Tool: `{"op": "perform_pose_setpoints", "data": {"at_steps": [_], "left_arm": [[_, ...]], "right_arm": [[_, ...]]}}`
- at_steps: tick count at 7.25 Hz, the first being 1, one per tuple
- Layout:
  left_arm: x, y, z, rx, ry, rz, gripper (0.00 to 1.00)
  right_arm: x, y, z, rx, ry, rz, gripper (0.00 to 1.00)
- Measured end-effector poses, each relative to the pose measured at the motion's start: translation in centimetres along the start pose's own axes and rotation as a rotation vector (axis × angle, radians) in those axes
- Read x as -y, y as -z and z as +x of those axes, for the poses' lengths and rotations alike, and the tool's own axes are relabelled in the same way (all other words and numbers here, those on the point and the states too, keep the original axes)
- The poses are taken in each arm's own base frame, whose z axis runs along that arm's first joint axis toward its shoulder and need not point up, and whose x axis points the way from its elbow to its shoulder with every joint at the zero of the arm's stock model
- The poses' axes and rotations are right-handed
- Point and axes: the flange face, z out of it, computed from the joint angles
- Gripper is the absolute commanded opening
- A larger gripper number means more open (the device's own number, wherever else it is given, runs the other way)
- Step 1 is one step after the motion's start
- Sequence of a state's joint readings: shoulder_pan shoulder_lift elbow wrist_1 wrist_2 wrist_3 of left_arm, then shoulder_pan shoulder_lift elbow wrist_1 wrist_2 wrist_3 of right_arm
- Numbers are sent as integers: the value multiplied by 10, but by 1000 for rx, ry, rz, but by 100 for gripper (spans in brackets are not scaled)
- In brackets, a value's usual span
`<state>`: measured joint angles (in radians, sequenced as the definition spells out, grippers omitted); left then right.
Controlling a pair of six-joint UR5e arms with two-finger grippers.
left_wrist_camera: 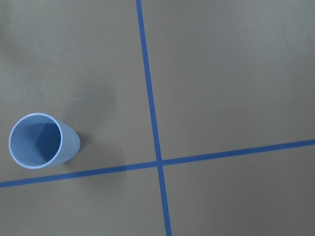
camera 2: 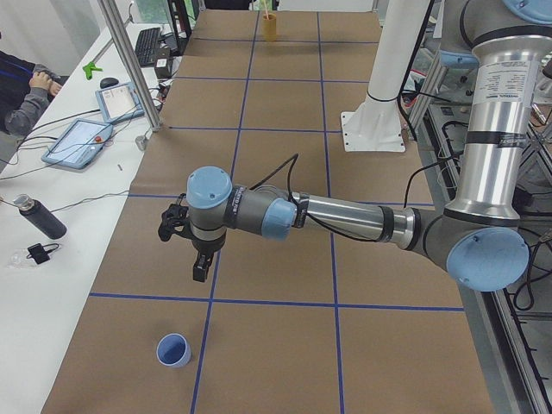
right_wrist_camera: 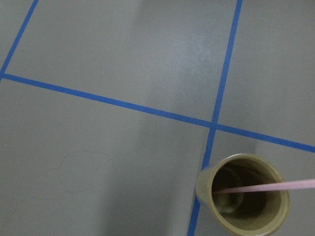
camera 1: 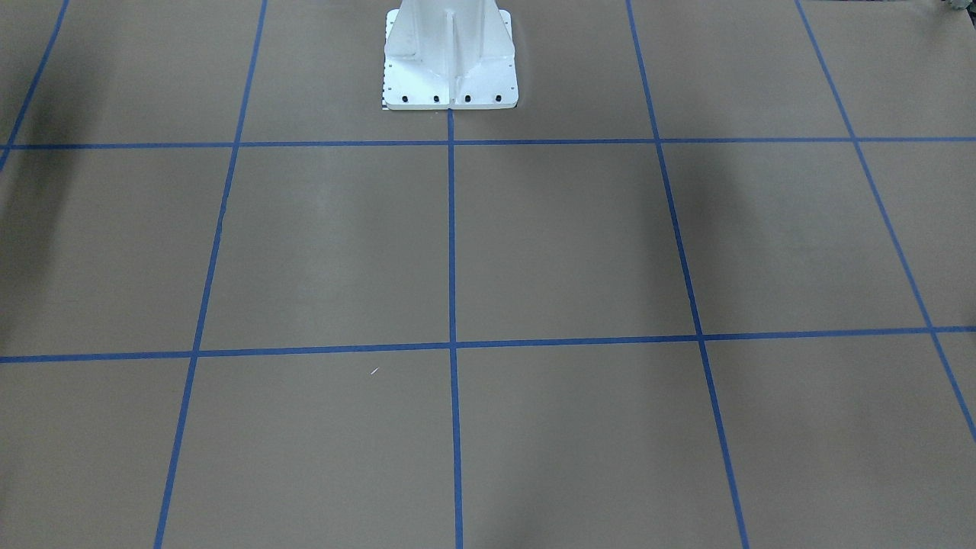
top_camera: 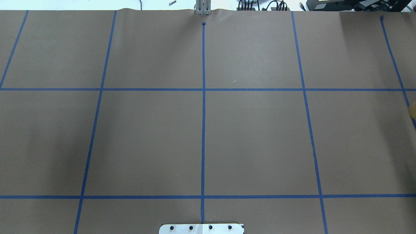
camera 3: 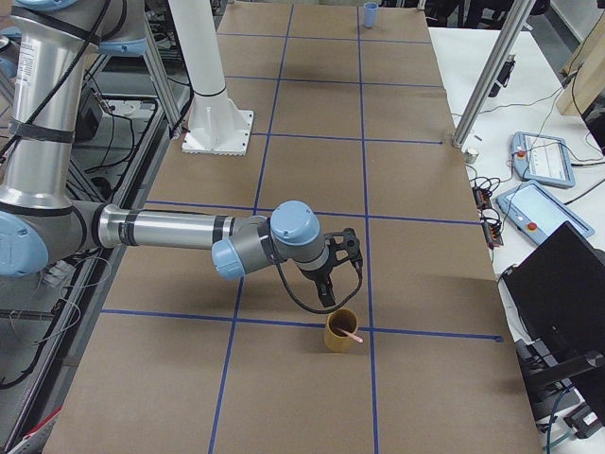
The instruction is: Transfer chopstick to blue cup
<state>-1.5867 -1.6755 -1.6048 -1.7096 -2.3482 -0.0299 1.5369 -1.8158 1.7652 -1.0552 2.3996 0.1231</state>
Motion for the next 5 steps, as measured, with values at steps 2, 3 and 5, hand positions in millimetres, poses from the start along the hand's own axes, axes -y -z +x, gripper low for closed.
{"op": "perform_pose_setpoints", "data": {"at_steps": [2,3,5], "left_arm": [[10,-8,-4,-2,-27,16,99],[16,-21,-16,-2,-55,-1,99],[29,-50,-43,0,-115,-45,99]], "right_arm": [[22,-15,-29,37,-104,15,100],[42,-28,-55,60,-157,3,100],[74,-43,-115,78,-237,-43,100]]}}
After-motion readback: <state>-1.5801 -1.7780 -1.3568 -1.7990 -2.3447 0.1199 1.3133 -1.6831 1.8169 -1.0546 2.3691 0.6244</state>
